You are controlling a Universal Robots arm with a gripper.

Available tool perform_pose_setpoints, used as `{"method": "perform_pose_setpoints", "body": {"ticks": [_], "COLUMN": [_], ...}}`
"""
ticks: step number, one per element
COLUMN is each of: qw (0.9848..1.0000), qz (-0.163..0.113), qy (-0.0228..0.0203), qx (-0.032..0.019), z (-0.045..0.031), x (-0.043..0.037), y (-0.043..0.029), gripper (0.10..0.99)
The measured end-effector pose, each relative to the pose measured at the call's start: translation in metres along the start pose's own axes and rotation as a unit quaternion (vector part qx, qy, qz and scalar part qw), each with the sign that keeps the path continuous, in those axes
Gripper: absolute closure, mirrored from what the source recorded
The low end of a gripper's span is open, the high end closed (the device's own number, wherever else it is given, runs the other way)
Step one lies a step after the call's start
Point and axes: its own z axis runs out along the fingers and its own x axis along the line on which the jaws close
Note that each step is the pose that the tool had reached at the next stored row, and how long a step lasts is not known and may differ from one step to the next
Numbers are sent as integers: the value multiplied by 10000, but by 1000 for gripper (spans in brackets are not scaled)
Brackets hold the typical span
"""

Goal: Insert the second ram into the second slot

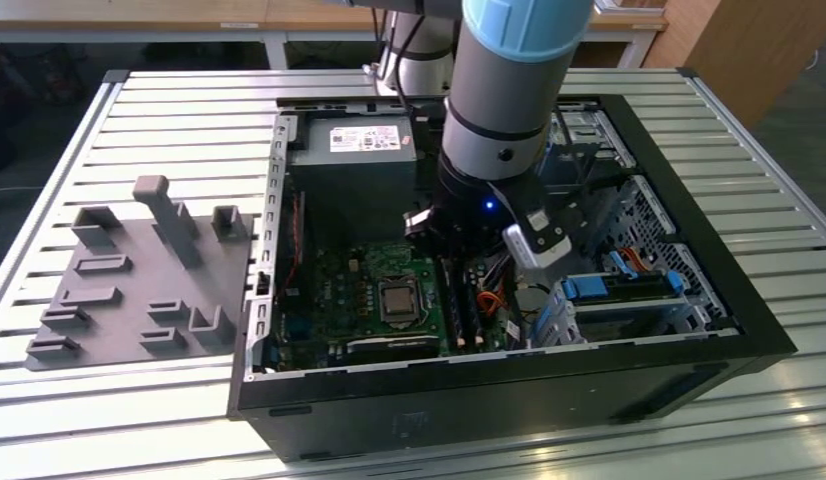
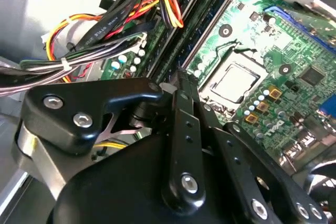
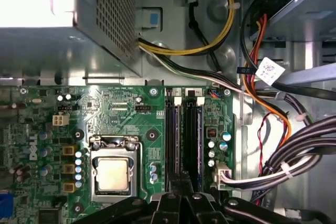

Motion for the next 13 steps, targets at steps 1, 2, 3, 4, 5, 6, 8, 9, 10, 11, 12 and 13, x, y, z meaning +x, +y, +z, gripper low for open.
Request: {"method": "perform_pose_setpoints", "body": {"ticks": [1,2,3,4,5,6,8,9,10,11,12,13], "qw": [10000,10000,10000,10000,10000,10000,10000,10000,10000,10000,10000,10000], "qz": [0,0,0,-1,-1,0,-1,-1,-1,0,-1,-1], "qy": [0,0,0,0,0,0,-1,0,0,0,0,0], "qx": [0,0,0,0,-1,0,-2,-3,-3,-2,-1,-2], "z": [-10,-22,-36,-46,-53,-61,-72,-72,-74,-76,-76,-76], "x": [0,0,1,1,1,1,1,1,1,1,1,1], "y": [0,0,1,1,1,1,2,2,2,2,2,2], "gripper": [980,980,980,980,980,980,980,980,980,980,980,980]}}
